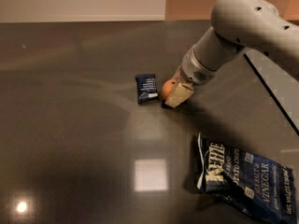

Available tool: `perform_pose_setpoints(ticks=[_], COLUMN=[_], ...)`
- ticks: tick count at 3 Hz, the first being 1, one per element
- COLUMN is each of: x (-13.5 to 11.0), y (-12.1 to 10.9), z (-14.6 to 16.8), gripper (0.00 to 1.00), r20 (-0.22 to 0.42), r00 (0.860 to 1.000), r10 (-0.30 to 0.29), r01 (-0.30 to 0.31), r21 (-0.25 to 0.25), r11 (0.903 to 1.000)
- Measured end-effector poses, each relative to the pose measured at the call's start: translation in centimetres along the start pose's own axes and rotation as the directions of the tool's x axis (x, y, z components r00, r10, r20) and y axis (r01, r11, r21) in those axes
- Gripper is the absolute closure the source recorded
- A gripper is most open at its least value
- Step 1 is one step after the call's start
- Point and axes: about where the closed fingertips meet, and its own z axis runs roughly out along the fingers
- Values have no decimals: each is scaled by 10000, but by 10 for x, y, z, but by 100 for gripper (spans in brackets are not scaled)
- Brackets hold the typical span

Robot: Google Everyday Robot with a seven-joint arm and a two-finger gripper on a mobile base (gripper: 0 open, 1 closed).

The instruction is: Move orange near rxbar blueberry

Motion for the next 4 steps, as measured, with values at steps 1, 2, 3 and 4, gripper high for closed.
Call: perform_pose_setpoints(ticks=[1, 2, 3, 4], x=[0, -1, -2, -3], y=[0, -2, -4, -3], z=[0, -4, -11, -23], gripper=[13, 0, 0, 0], r20=[1, 544, 1131, 1627], r00=[10000, 9985, 9936, 9867], r10=[0, 30, 61, 33], r01=[0, -14, 24, 149], r21=[-1, -290, -749, -1103], r11=[10000, 9996, 9972, 9938])
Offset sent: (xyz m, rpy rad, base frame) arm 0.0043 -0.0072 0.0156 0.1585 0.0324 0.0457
